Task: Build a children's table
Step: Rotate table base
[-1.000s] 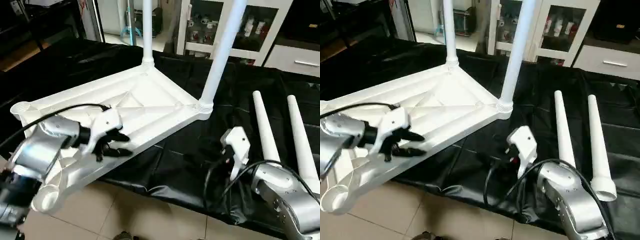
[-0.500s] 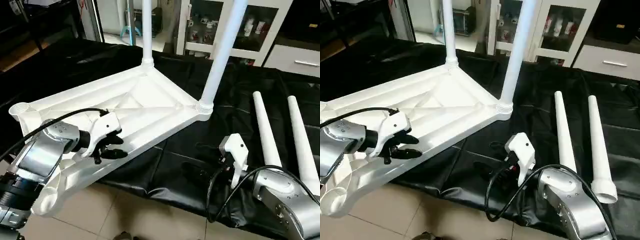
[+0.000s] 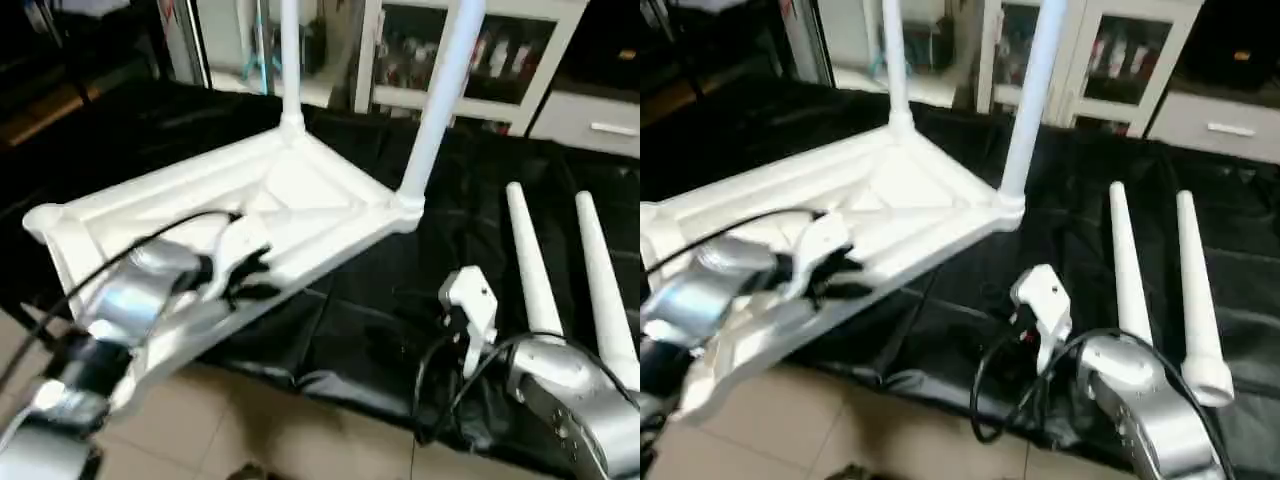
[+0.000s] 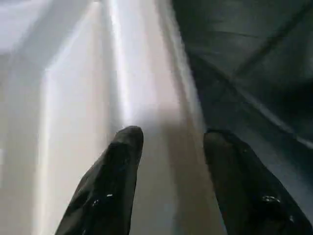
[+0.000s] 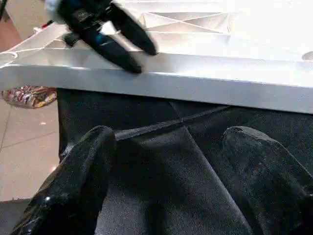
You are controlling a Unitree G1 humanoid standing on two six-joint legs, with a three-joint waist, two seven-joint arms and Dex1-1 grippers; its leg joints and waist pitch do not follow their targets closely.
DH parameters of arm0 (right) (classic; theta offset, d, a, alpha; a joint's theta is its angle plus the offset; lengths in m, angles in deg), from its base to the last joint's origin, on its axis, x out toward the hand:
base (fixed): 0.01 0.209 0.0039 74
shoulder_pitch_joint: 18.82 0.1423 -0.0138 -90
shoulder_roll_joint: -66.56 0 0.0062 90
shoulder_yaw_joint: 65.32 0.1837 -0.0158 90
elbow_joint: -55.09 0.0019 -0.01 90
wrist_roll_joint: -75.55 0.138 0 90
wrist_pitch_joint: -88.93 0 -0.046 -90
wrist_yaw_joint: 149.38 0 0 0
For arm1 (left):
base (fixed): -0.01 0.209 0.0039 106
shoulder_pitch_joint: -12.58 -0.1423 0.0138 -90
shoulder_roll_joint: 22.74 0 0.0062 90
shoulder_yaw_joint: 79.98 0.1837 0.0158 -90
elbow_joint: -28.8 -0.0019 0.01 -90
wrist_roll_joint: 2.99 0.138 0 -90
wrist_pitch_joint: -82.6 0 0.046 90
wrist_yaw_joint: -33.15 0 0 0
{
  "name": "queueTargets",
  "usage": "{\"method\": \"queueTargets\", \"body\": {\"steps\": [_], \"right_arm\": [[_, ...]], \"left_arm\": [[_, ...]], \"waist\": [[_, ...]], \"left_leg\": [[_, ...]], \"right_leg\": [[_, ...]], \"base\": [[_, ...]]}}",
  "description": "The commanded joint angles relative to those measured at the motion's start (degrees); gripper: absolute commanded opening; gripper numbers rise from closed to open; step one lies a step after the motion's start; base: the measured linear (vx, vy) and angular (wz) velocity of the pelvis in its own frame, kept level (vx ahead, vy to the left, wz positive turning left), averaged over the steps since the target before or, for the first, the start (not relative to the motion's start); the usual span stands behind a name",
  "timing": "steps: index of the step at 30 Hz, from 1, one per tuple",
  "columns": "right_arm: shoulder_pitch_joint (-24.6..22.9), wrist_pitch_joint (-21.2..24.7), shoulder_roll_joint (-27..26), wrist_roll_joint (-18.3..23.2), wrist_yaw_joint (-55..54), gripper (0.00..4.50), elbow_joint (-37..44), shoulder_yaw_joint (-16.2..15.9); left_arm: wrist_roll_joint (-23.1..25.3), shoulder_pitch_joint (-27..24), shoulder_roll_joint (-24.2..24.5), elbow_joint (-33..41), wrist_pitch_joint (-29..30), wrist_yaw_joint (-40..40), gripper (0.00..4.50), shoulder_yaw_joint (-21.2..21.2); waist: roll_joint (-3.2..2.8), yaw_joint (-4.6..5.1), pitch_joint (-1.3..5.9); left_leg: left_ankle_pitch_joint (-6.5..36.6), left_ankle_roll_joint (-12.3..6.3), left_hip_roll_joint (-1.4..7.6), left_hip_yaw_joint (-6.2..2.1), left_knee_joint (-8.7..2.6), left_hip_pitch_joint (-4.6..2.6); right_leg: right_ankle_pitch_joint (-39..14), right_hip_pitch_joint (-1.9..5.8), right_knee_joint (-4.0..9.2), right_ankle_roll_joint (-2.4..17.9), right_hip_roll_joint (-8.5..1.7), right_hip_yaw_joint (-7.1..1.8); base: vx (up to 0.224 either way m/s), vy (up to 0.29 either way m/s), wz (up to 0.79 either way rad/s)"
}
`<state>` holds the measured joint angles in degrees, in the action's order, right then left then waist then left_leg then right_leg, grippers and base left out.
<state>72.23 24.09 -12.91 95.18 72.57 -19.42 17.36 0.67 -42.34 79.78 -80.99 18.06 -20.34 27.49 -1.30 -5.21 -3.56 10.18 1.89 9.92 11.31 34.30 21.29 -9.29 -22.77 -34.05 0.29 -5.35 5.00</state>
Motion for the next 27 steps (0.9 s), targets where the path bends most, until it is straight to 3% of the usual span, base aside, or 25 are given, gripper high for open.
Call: {"method": "queueTargets", "body": {"steps": [1,4,5,7,9,11,13,14,16,18,19,22,27], "right_arm": [[0.10,0.08,0.20,-0.25,-0.21,3.84,0.22,0.13],[0.25,-0.37,0.29,-0.75,-0.18,3.84,-0.41,0.04],[0.36,-0.47,0.31,-0.86,-0.18,3.84,-0.64,0.06],[0.43,-0.50,0.29,-0.87,-0.23,3.84,-0.77,0.15],[0.53,-0.60,0.22,-0.98,-0.53,3.84,-1.01,0.34],[0.65,-0.99,0.07,-1.35,-1.15,3.84,-1.47,0.55],[0.66,-1.12,-0.06,-1.41,-1.44,3.84,-1.58,0.67],[0.57,-1.06,-0.10,-1.34,-1.54,3.84,-1.35,0.73],[0.50,-0.99,-0.11,-1.22,-1.58,3.84,-1.13,0.82],[0.27,-0.84,-0.13,-0.93,-1.58,3.84,-0.74,0.96],[0.09,-0.86,-0.03,-0.87,-1.38,3.84,-0.71,0.90],[-0.03,-1.11,0.20,-1.06,-1.00,3.84,-0.97,0.65],[0.38,-1.02,0.21,-0.97,-0.86,3.84,-1.17,0.55]], "left_arm": [[2.94,2.34,-0.97,-5.35,-3.34,3.80,2.36,1.33],[6.08,7.09,-5.00,-15.67,-7.85,10.82,2.36,2.70],[7.20,8.67,-6.27,-18.92,-9.60,13.21,2.36,3.24],[7.53,9.86,-7.49,-21.31,-10.97,14.82,2.36,3.23],[7.41,11.89,-9.90,-25.17,-12.92,18.08,2.36,2.44],[6.66,15.07,-13.55,-30.75,-17.31,23.70,2.36,0.16],[3.67,16.92,-15.84,-32.56,-17.70,25.98,2.36,-3.69],[1.26,18.05,-16.63,-32.42,-17.22,26.00,2.36,-6.30],[-0.57,18.96,-16.86,-32.09,-16.75,25.11,2.36,-8.08],[-2.46,19.36,-15.61,-30.21,-14.81,20.70,2.36,-9.04],[-3.44,18.58,-14.05,-28.09,-11.35,16.33,2.36,-8.87],[-2.33,17.06,-10.43,-26.51,-9.29,10.66,2.36,-6.73],[-0.72,16.59,-8.02,-29.10,-8.69,8.06,2.36,-5.99]], "waist": [[0.18,0.07,3.42],[0.18,-0.11,3.77],[0.09,-0.46,4.01],[0.28,-0.41,4.03],[0.06,-0.68,4.25],[0.22,-1.11,4.66],[0.14,-1.30,4.80],[0.22,-1.73,5.10],[0.29,-1.73,4.99],[0.42,-1.69,4.63],[0.44,-1.67,4.54],[0.15,-1.45,4.22],[-0.10,-1.53,4.27]], "left_leg": [[23.35,1.40,3.01,-2.61,-5.04,-1.13],[21.98,1.16,3.01,-2.62,-4.82,-1.17],[20.38,0.85,3.22,-2.69,-4.81,-1.08],[19.53,0.38,3.16,-2.51,-4.75,-0.83],[17.74,-0.12,3.21,-2.45,-4.59,-0.69],[14.57,-1.41,3.16,-2.22,-4.09,-0.59],[12.88,-2.12,3.12,-2.10,-3.83,-0.43],[10.15,-3.27,3.28,-2.14,-3.57,-0.25],[9.56,-4.08,3.19,-2.11,-3.53,-0.08],[11.22,-4.34,3.20,-2.04,-3.66,-0.12],[11.69,-4.02,3.31,-2.06,-3.79,-0.25],[14.41,-2.57,3.41,-2.14,-4.17,-0.45],[17.10,-0.50,3.63,-2.18,-4.47,-1.08]], "right_leg": [[-28.86,1.60,5.96,4.84,-4.00,-2.76],[-27.67,1.72,5.92,4.44,-4.16,-2.74],[-23.95,1.90,5.53,5.61,-4.32,-2.84],[-21.87,1.98,5.43,6.25,-4.11,-2.85],[-17.87,2.19,4.90,7.88,-4.18,-2.89],[-11.15,2.55,4.18,10.60,-4.15,-2.89],[-8.59,2.73,3.88,11.61,-4.24,-2.89],[-4.27,2.82,3.21,13.24,-4.27,-2.79],[-3.32,2.86,3.16,13.89,-4.22,-2.65],[-7.89,2.84,3.65,13.52,-4.42,-2.56],[-9.30,2.81,3.65,13.33,-4.51,-2.58],[-15.16,2.43,4.25,11.48,-4.25,-2.64],[-15.28,1.98,4.37,10.78,-4.18,-2.79]], "base": [[0.000,0.000,0.00],[0.000,0.000,0.00],[0.000,0.000,0.00],[0.000,0.000,0.00],[0.000,0.000,0.00],[0.000,0.000,0.00],[0.000,0.000,0.00],[0.000,0.000,0.00],[0.000,0.000,0.00],[0.000,0.000,0.00],[0.000,0.000,0.00],[0.000,0.000,0.00],[0.000,0.000,0.00]]}}
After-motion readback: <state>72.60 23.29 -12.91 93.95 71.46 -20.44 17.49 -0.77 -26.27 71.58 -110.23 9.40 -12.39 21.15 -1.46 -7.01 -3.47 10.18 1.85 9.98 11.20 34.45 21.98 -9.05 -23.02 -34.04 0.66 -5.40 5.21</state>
